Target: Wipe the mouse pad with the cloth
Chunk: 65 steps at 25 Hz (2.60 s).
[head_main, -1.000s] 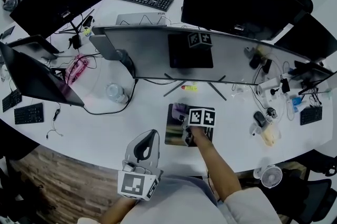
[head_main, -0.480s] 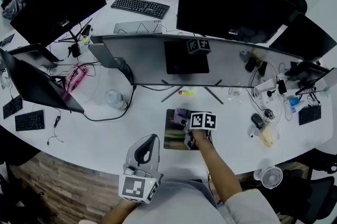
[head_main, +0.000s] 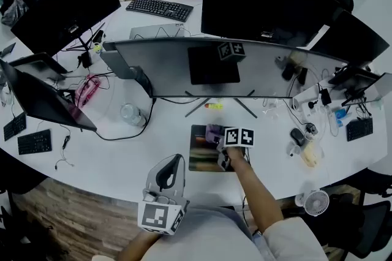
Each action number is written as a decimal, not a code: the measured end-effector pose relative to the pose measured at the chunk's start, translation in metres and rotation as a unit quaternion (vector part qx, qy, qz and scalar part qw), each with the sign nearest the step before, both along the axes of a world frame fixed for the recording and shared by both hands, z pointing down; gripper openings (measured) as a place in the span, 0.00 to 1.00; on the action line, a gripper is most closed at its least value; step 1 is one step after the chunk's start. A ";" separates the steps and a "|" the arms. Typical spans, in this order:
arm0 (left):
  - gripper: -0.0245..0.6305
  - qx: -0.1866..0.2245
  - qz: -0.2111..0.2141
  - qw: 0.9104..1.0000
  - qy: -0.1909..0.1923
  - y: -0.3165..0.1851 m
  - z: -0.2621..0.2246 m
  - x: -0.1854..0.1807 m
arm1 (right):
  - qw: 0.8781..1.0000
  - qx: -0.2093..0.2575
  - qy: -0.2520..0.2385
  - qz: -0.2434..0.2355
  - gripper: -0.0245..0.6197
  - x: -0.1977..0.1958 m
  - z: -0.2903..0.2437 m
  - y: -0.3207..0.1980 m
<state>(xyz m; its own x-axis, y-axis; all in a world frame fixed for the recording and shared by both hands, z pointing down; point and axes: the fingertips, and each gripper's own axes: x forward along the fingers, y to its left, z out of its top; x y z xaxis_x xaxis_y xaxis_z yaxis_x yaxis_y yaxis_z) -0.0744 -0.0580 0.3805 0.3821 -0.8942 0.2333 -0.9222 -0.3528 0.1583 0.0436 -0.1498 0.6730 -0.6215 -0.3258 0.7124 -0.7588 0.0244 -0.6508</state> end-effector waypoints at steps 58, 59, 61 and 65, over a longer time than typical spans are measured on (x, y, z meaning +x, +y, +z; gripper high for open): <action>0.04 -0.011 0.032 0.999 -0.001 0.003 0.015 0.030 | 0.997 -0.038 0.007 0.066 0.35 0.118 0.005 0.008; 0.04 -0.010 0.032 0.999 -0.001 0.004 0.015 0.031 | 0.997 -0.037 0.008 0.067 0.35 0.120 0.005 0.008; 0.04 -0.009 0.033 0.999 -0.001 0.004 0.014 0.032 | 0.997 -0.036 0.009 0.069 0.35 0.124 0.005 0.009; 0.04 -0.009 0.034 0.999 -0.002 0.004 0.015 0.033 | 0.997 -0.032 0.021 0.067 0.35 0.132 0.004 0.010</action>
